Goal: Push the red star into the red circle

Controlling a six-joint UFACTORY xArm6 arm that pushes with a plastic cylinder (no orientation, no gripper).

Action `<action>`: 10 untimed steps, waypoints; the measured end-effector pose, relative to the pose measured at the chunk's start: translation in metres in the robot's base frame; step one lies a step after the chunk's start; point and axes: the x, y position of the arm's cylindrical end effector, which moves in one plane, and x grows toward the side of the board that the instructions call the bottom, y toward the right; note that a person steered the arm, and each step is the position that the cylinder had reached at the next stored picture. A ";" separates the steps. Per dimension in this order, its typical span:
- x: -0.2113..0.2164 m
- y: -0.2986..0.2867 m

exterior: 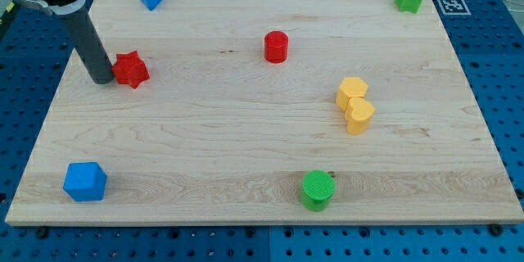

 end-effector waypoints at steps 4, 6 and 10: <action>0.000 0.034; 0.000 0.062; 0.000 0.077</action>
